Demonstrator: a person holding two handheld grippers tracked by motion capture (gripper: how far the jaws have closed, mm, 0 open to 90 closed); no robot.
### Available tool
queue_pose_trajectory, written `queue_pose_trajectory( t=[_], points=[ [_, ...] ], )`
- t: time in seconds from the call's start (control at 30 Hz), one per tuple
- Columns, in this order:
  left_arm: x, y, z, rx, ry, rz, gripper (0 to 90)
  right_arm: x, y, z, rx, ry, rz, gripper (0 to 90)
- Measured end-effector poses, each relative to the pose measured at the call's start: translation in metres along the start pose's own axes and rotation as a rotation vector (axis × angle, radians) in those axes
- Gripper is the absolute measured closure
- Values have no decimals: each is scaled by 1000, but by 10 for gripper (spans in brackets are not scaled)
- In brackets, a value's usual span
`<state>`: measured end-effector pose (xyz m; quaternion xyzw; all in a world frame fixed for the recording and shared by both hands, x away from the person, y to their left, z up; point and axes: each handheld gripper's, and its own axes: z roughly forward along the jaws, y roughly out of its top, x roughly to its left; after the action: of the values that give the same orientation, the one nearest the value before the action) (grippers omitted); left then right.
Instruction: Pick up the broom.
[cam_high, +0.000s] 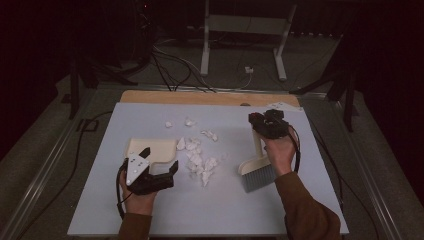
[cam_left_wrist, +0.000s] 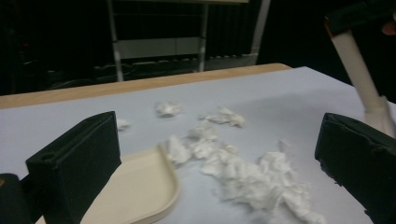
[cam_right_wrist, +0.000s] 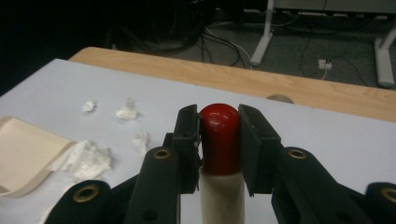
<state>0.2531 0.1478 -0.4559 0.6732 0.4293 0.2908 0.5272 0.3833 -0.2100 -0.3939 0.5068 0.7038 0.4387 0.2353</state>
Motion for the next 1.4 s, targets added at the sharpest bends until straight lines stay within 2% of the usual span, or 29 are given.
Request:
queue_pose_trajectory(
  t=[0.2, 0.33, 0.47, 0.77, 0.93, 1.13, 1.23, 1.33, 1.4],
  points=[
    [-15, 3, 18, 23, -49, -12, 10, 5, 2, -6, -26, 15, 4, 707],
    [-26, 5, 30, 34, -78, 4, 10, 10, 3, -9, -40, 24, -1, 707],
    [-36, 5, 43, 48, -104, 4, 10, 14, 5, -13, -53, 33, -9, 707],
    [-56, 2, 65, 77, -144, 21, 10, 20, 9, -22, -81, 46, -15, 707],
    [-66, 1, 78, 106, -165, 10, 37, 22, 9, -26, -92, 53, -22, 707],
    [-84, -1, 95, 149, -234, 25, 60, 24, 9, -28, -98, 60, -20, 707],
    [-93, -2, 106, 179, -289, 31, 107, 25, 8, -30, -109, 61, -20, 707],
    [-101, -3, 118, 204, -334, 9, 118, 26, 8, -30, -112, 62, -19, 707],
    [-107, -3, 125, 222, -351, 11, 145, 27, 7, -30, -112, 66, -21, 707]
  ],
)
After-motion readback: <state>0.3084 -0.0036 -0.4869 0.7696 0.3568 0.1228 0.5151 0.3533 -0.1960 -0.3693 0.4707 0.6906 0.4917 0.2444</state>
